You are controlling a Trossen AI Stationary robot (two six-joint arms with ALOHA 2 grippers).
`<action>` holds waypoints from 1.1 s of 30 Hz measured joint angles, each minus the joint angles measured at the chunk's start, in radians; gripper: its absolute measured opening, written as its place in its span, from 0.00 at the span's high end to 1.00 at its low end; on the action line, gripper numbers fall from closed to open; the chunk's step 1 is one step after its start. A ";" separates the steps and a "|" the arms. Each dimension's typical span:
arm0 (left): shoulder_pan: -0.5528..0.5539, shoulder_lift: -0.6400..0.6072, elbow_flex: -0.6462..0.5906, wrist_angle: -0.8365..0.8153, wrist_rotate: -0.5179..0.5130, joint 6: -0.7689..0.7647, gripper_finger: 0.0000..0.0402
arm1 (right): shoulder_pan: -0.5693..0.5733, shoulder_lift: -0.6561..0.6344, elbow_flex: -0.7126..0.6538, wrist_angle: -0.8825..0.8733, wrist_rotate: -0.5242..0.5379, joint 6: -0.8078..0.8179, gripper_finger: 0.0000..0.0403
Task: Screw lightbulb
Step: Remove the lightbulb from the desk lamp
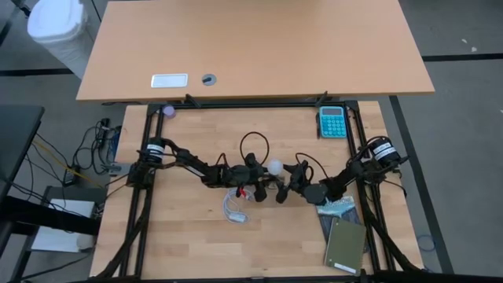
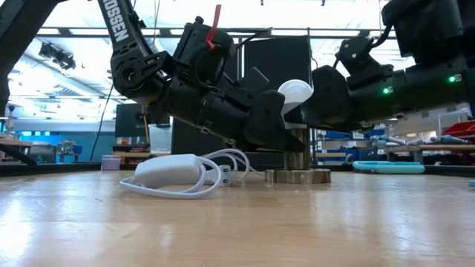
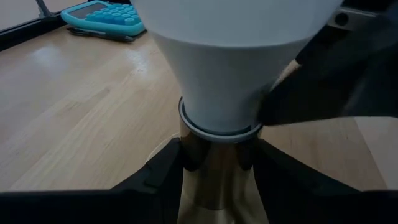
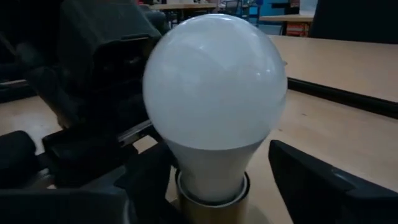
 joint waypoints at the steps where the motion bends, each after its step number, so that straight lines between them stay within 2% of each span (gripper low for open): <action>1: 0.000 0.000 0.000 0.000 0.000 0.000 0.57 | -0.001 0.000 0.000 -0.001 0.000 0.000 0.35; 6: 0.000 0.000 0.000 0.000 0.000 -0.001 0.57 | 0.000 0.000 0.000 -0.002 -0.004 0.000 0.48; 11: 0.000 0.000 0.000 0.000 -0.001 0.000 0.57 | 0.000 0.000 -0.011 -0.002 -0.023 0.001 0.57; 24: 0.002 -0.003 -0.004 -0.014 0.040 0.042 0.57 | -0.056 -0.004 -0.041 0.019 -0.196 -0.052 0.60; 30: 0.003 -0.001 -0.031 0.040 0.102 0.061 0.57 | -0.103 -0.002 -0.155 0.198 -0.406 -0.065 0.60; 33: 0.001 0.000 -0.037 0.067 0.133 0.081 0.57 | -0.160 -0.001 -0.199 0.273 -0.590 -0.116 0.60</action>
